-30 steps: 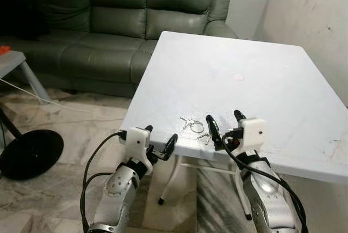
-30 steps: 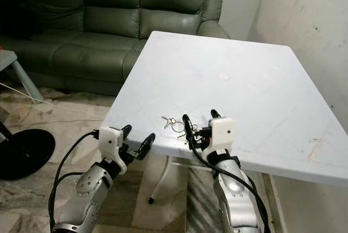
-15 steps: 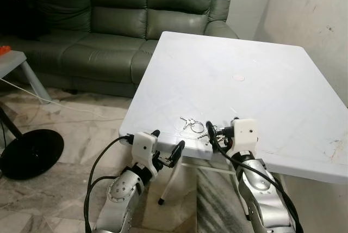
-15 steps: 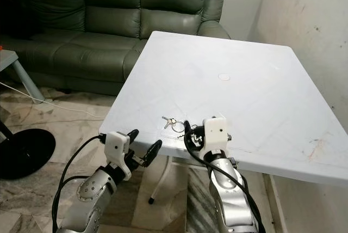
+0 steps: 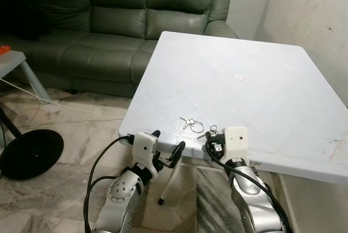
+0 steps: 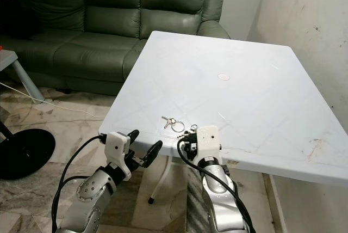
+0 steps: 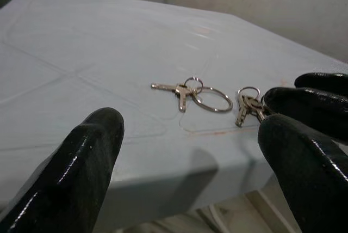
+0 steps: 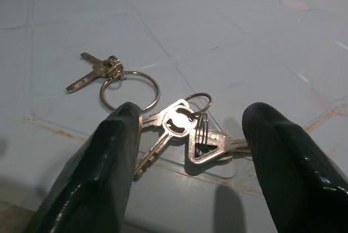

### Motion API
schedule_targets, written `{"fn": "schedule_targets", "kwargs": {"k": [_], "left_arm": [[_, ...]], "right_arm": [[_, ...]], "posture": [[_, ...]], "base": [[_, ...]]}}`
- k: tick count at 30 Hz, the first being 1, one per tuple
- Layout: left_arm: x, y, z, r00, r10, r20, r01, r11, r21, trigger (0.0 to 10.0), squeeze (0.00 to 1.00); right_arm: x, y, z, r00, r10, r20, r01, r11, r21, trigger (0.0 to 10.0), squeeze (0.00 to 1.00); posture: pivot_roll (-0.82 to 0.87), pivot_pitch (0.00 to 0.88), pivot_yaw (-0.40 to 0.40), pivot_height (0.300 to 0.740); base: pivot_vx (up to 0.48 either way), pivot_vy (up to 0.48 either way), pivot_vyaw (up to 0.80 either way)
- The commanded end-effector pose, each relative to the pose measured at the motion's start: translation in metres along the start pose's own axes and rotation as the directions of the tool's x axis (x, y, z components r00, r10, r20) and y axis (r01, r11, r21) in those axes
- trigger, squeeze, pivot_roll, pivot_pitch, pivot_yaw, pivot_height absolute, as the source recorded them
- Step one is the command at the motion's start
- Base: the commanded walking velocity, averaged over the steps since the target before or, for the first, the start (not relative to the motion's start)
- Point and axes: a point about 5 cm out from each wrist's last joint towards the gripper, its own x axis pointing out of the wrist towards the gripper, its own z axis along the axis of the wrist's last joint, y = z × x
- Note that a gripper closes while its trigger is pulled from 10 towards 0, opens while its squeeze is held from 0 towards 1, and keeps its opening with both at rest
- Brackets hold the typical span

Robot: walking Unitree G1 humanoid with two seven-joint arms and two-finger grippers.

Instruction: Hang keys on a hook

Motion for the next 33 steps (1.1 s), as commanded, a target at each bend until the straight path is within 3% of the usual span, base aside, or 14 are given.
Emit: {"fn": "schedule_targets", "kwargs": {"k": [1, 7, 12, 13, 14, 16, 17, 18, 19, 20, 21, 33], "left_arm": [[0.001, -0.003, 0.002, 1.000, -0.012, 0.003, 0.012, 1.000, 0.007, 10.0, 0.00], [0.001, -0.004, 0.003, 1.000, -0.007, 0.003, 0.007, 1.000, 0.004, 10.0, 0.00], [0.001, -0.005, 0.003, 1.000, -0.006, 0.003, 0.006, 1.000, 0.003, 10.0, 0.00], [0.001, -0.005, 0.003, 1.000, -0.006, 0.003, 0.006, 1.000, 0.003, 10.0, 0.00], [0.001, -0.005, 0.003, 1.000, -0.005, 0.004, 0.005, 1.000, 0.002, 10.0, 0.00], [0.001, -0.005, 0.003, 1.000, -0.003, 0.005, 0.003, 1.000, 0.000, 10.0, 0.00], [0.001, -0.005, 0.003, 1.000, -0.002, 0.006, 0.002, 1.000, -0.001, 10.0, 0.00], [0.002, -0.005, 0.003, 1.000, -0.001, 0.006, 0.001, 1.000, -0.001, 10.0, 0.00], [0.002, -0.005, 0.003, 1.000, 0.000, 0.006, 0.000, 1.000, -0.001, 10.0, 0.00], [0.002, -0.005, 0.003, 1.000, 0.001, 0.006, -0.001, 1.000, -0.001, 10.0, 0.00], [0.002, -0.005, 0.003, 1.000, 0.001, 0.007, -0.001, 1.000, -0.002, 10.0, 0.00], [0.001, -0.005, 0.004, 1.000, 0.005, 0.006, -0.005, 1.000, -0.002, 10.0, 0.00]], "right_arm": [[0.004, 0.003, 0.002, 1.000, -0.009, -0.009, 0.008, 1.000, -0.004, 10.0, 0.00], [0.010, 0.008, 0.007, 0.999, -0.037, -0.009, 0.037, 0.999, 0.018, 9.5, 0.00], [0.013, 0.010, 0.006, 0.999, -0.044, -0.025, 0.045, 0.999, 0.027, 7.0, 0.00], [0.014, 0.010, 0.006, 0.999, -0.044, -0.025, 0.045, 0.999, 0.029, 7.0, 0.00], [0.014, 0.010, 0.005, 0.998, -0.049, -0.027, 0.049, 0.999, 0.023, 4.8, 0.00], [0.015, 0.011, 0.003, 0.998, -0.051, -0.037, 0.052, 0.998, 0.022, 3.1, 0.00], [0.015, 0.011, 0.001, 0.998, -0.051, -0.044, 0.052, 0.998, 0.025, 2.4, 0.00], [0.016, 0.012, 0.001, 0.998, -0.050, -0.048, 0.051, 0.998, 0.027, 2.4, 0.00], [0.016, 0.012, 0.000, 0.997, -0.052, -0.052, 0.053, 0.998, 0.025, 0.6, 0.00], [0.016, 0.012, -0.001, 0.997, -0.054, -0.054, 0.055, 0.998, 0.023, 0.6, 0.00], [0.016, 0.012, -0.001, 0.997, -0.056, -0.052, 0.057, 0.998, 0.022, 0.0, 0.00], [0.017, 0.013, -0.004, 0.997, -0.063, -0.051, 0.064, 0.998, 0.028, 0.0, 0.00]], "posture": [[-0.01, 0.008, -0.062, 0.740], [-0.01, 0.013, -0.063, 0.740], [-0.01, 0.017, -0.065, 0.740], [-0.01, 0.017, -0.065, 0.740], [-0.01, 0.018, -0.066, 0.740], [-0.01, 0.019, -0.066, 0.740], [-0.01, 0.019, -0.067, 0.740], [-0.01, 0.019, -0.067, 0.740], [-0.01, 0.019, -0.066, 0.740], [-0.01, 0.019, -0.066, 0.740], [-0.01, 0.019, -0.067, 0.740], [0.00, 0.019, -0.066, 0.740]], "base": [[0.000, 0.000, 0.00], [0.000, 0.000, 0.00], [0.000, 0.000, 0.00], [0.000, 0.000, 0.00], [0.000, 0.000, 0.00], [0.000, 0.000, 0.00], [0.000, 0.000, 0.00], [0.000, 0.000, 0.00], [0.000, 0.000, 0.00], [0.000, 0.000, 0.00], [0.000, 0.000, 0.00], [0.000, 0.000, 0.00]]}}
